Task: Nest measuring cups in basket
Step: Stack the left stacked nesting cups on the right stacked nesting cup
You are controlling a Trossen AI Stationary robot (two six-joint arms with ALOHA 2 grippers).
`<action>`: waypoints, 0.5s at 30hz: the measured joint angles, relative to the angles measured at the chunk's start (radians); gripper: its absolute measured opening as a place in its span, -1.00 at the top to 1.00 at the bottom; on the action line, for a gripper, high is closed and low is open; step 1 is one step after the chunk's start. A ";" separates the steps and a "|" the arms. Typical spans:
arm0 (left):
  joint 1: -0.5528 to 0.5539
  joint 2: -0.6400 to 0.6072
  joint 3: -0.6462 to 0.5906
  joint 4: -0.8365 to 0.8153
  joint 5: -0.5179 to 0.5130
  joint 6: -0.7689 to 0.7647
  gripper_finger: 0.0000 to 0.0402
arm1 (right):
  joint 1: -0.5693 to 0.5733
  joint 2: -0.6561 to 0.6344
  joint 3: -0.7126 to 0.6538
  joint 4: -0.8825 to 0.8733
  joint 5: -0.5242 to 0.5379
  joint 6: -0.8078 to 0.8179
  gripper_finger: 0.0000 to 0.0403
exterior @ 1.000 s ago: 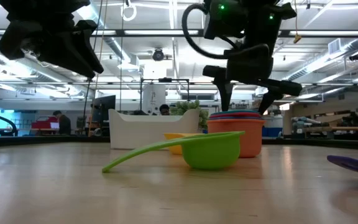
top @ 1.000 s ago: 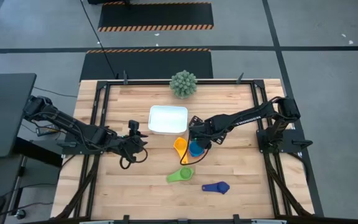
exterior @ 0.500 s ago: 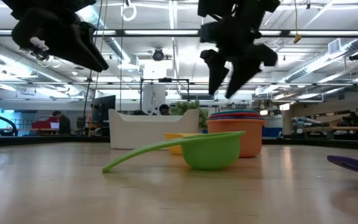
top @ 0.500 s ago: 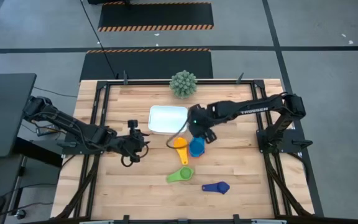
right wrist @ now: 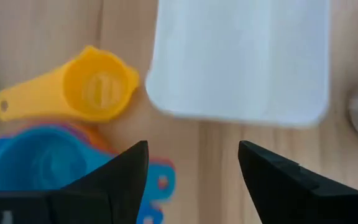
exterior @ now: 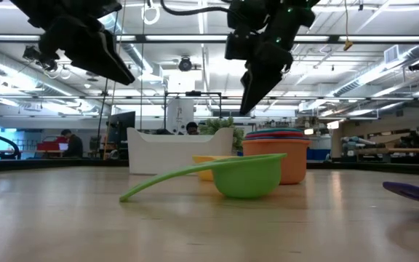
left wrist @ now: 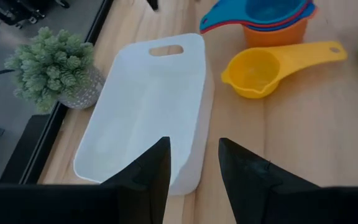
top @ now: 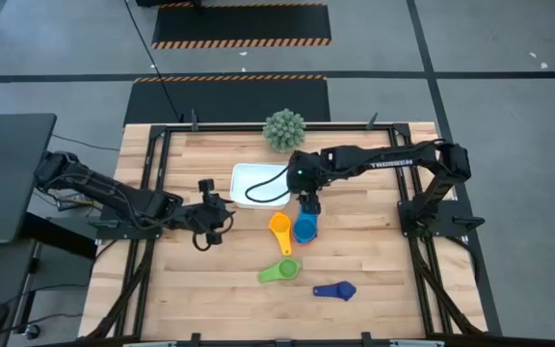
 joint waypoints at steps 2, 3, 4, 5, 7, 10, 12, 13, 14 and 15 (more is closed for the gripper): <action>0.010 0.000 0.000 0.005 0.000 0.000 0.30 | 0.002 0.023 -0.002 0.018 -0.028 -0.006 -0.27; 0.012 0.000 0.000 0.008 0.000 0.000 0.30 | 0.004 0.032 -0.002 0.037 -0.040 -0.014 -0.27; 0.015 0.000 0.000 0.007 0.000 -0.001 0.30 | 0.004 0.039 -0.003 0.038 -0.048 -0.024 -0.27; 0.015 0.000 0.000 0.009 0.000 -0.001 0.30 | 0.002 0.052 -0.002 0.034 -0.053 -0.032 -0.27; 0.015 0.000 0.000 0.017 0.000 -0.005 0.30 | -0.004 0.071 -0.002 0.041 -0.055 -0.043 -0.27; 0.015 0.000 0.000 0.032 0.007 -0.006 0.30 | -0.013 0.102 -0.003 0.030 -0.054 -0.049 -0.27; 0.015 0.000 0.000 0.029 0.011 -0.007 0.30 | -0.017 0.119 -0.002 0.031 -0.054 -0.041 -0.27; 0.015 0.000 0.000 0.027 0.014 -0.007 0.30 | -0.018 0.131 -0.002 0.030 -0.057 -0.032 -0.27; 0.015 0.000 0.000 0.024 0.017 -0.007 0.30 | -0.018 0.141 -0.002 0.034 -0.062 -0.025 -0.27; 0.015 0.000 0.000 0.023 0.019 -0.008 0.30 | -0.018 0.150 -0.003 0.035 -0.065 -0.024 -0.27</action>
